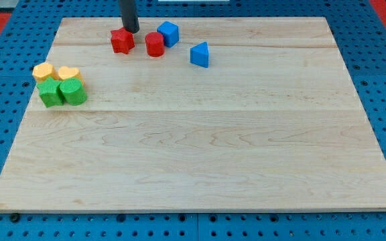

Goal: Move blue cube to blue triangle

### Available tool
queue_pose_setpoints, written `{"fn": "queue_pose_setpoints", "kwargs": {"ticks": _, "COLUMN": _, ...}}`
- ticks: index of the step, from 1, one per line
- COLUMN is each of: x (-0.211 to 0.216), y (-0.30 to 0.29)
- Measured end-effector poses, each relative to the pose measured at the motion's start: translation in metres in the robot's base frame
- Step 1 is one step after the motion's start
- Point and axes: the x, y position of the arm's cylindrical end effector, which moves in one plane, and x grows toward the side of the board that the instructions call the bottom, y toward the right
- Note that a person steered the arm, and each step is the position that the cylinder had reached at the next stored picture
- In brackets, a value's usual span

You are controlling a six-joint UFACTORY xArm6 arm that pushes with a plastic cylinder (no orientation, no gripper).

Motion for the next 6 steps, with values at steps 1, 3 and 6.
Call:
{"fn": "queue_pose_setpoints", "kwargs": {"ticks": 1, "x": 0.000, "y": 0.021}}
{"fn": "queue_pose_setpoints", "kwargs": {"ticks": 3, "x": 0.014, "y": 0.078}}
{"fn": "queue_pose_setpoints", "kwargs": {"ticks": 6, "x": 0.046, "y": 0.126}}
